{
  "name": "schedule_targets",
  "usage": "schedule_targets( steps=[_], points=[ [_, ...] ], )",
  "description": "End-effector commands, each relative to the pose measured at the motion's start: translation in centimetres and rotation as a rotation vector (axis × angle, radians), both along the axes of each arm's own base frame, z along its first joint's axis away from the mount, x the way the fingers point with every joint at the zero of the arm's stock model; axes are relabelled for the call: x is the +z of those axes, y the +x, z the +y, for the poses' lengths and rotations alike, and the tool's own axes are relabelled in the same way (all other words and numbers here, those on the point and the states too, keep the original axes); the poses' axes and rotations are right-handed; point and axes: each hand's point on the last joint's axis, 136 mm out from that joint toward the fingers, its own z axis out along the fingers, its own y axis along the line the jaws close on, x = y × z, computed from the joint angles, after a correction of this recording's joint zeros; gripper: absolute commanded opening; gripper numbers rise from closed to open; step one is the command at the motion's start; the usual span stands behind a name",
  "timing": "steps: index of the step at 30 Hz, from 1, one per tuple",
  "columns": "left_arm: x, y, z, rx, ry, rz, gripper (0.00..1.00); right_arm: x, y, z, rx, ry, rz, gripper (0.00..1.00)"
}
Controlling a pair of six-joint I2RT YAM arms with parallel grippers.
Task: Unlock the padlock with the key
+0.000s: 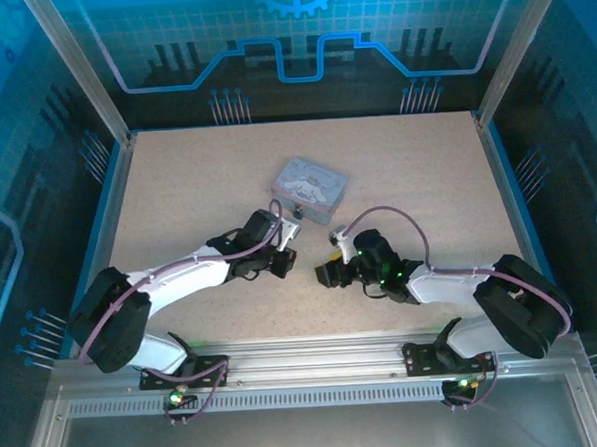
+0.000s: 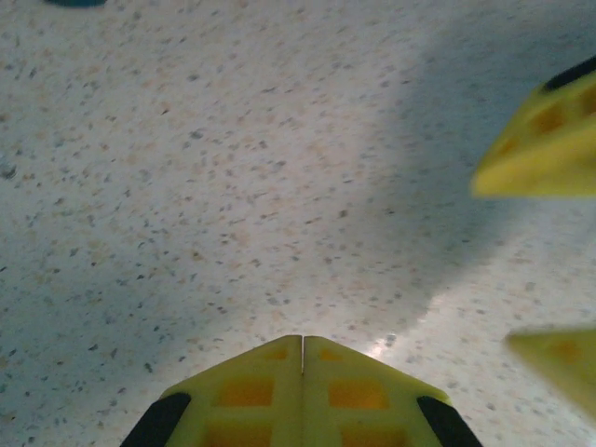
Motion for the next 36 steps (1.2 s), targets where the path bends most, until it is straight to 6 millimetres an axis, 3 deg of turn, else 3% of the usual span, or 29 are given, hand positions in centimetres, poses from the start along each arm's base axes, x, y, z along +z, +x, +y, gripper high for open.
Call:
schedule_targets(
  steps=[1,10,17,21,27,36],
  points=[
    [2.6,-1.8,-1.1,-0.113,-0.109,0.015,0.0,1.6,-1.8,2.7,0.2,0.001,-0.228,0.61],
    [7.7,-3.2,-1.6,-0.171,-0.242,0.021,0.0,4.8,-2.2,4.4,0.271,0.062,-0.423,0.45],
    [9.5,-4.4,-1.9,-0.197,-0.311,0.057,0.0,8.2,-3.4,4.4,0.323,0.141,-0.508,0.41],
    [10.1,-4.8,-2.0,-0.204,-0.334,0.061,0.0,9.7,-3.8,4.3,0.342,0.155,-0.549,0.32],
    [10.9,-5.0,-2.0,-0.216,-0.354,0.05,0.0,9.4,-4.3,4.5,0.39,0.128,-0.537,0.2],
    [11.4,-5.4,-2.5,-0.233,-0.388,0.07,0.0,9.2,-4.1,5.0,0.396,0.098,-0.549,0.22]
  ],
)
